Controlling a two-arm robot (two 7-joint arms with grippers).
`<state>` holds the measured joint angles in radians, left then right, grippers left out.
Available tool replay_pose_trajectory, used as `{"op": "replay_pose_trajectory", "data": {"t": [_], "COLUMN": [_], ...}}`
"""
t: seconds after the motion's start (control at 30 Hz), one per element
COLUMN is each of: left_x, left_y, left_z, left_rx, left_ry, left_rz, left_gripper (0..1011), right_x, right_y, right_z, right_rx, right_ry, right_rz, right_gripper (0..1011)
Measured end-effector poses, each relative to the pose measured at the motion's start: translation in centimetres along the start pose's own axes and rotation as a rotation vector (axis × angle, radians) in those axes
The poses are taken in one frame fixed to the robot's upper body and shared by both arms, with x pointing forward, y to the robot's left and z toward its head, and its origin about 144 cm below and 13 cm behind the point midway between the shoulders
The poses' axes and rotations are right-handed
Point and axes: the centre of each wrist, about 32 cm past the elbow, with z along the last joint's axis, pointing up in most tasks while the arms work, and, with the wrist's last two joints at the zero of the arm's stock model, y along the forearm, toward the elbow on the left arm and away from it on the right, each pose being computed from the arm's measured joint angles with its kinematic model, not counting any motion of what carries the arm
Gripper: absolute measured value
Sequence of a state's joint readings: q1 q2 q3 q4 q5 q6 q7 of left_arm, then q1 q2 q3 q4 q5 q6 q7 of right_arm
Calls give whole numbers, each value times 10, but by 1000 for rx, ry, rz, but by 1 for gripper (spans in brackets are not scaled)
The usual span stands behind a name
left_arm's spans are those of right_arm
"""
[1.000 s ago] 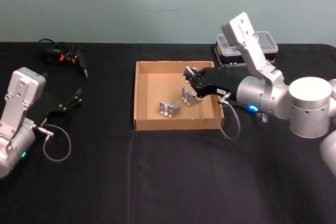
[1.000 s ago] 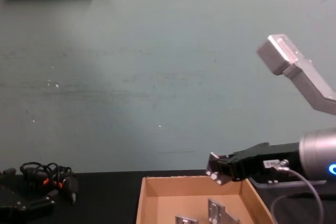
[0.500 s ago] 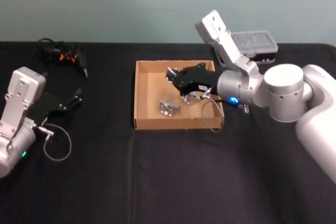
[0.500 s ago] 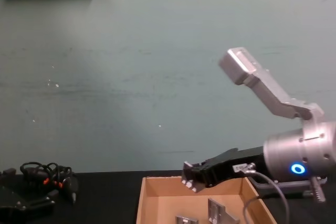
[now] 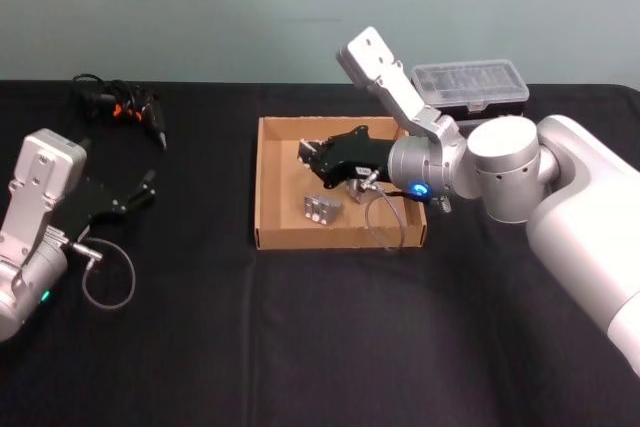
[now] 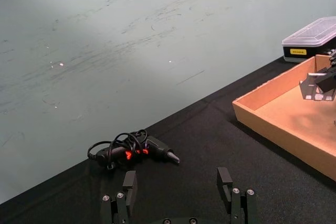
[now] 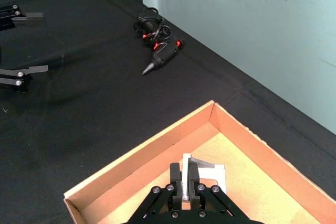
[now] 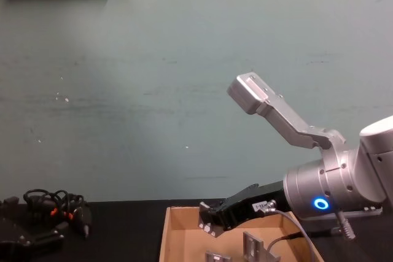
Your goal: Use one hand to pick up the angle iron from the table and place it into the box.
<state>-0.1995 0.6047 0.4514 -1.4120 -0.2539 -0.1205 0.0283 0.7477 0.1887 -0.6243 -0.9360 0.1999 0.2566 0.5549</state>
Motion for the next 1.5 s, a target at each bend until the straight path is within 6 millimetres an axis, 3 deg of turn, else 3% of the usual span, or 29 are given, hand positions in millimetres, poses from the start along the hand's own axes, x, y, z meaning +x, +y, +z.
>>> {"op": "replay_pose_trajectory", "data": {"t": [0.9,1.5], "left_x": [0,0], "left_y": [0,0], "left_z": [0,0], "left_rx": [0,0], "left_ry": [0,0], "left_rz": [0,0], "left_gripper": [1000,1000], "right_x": [-7,-11], "right_y": [12,-2], "right_z": [-8,-8], "right_rx": [-53,8], "right_ry": [11,6], "right_rz": [18,-37], "right_gripper": [96,654]}}
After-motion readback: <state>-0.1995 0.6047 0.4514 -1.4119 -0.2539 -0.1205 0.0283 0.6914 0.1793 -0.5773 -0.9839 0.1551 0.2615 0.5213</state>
